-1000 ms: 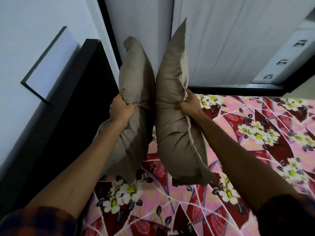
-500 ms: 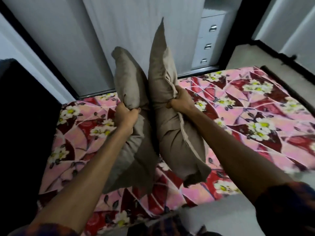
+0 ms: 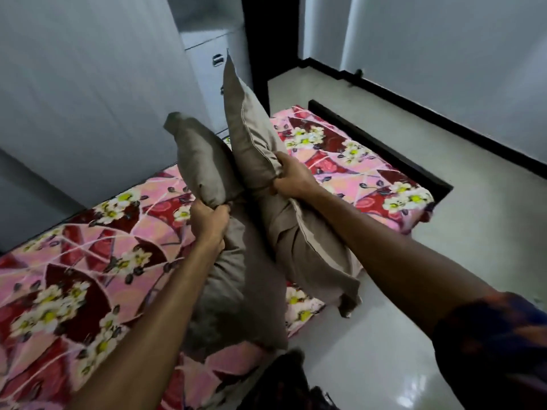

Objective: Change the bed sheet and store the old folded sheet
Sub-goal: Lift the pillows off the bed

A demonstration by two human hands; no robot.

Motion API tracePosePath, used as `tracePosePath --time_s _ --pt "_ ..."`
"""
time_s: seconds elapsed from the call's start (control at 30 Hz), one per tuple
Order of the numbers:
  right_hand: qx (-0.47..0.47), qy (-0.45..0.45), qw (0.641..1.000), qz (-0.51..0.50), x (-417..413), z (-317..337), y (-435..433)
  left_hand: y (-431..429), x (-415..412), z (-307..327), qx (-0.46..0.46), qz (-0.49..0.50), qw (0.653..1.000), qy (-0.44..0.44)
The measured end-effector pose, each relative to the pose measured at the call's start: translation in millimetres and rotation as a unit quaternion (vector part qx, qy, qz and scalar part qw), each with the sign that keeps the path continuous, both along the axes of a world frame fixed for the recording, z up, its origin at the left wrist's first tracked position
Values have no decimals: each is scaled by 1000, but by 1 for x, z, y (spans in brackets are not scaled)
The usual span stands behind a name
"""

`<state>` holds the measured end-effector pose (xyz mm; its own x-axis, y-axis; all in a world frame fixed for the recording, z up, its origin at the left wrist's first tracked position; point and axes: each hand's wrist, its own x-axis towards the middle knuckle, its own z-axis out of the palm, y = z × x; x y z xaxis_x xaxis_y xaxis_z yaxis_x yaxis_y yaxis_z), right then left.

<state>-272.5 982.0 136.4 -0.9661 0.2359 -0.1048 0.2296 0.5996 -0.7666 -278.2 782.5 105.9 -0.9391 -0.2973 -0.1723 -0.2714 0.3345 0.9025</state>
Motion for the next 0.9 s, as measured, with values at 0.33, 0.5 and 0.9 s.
tracePosePath --time_s 0.33,0.5,0.9 --pt "95 -33 993 -55 -58 -4 214 222 -86 -34 70 -68 995 2" --pt "151 -21 985 -81 -108 17 313 337 -136 -29 163 -81 983 7" --pt "319 -48 946 26 -201 -14 376 442 -234 -154 250 -108 949 -160"
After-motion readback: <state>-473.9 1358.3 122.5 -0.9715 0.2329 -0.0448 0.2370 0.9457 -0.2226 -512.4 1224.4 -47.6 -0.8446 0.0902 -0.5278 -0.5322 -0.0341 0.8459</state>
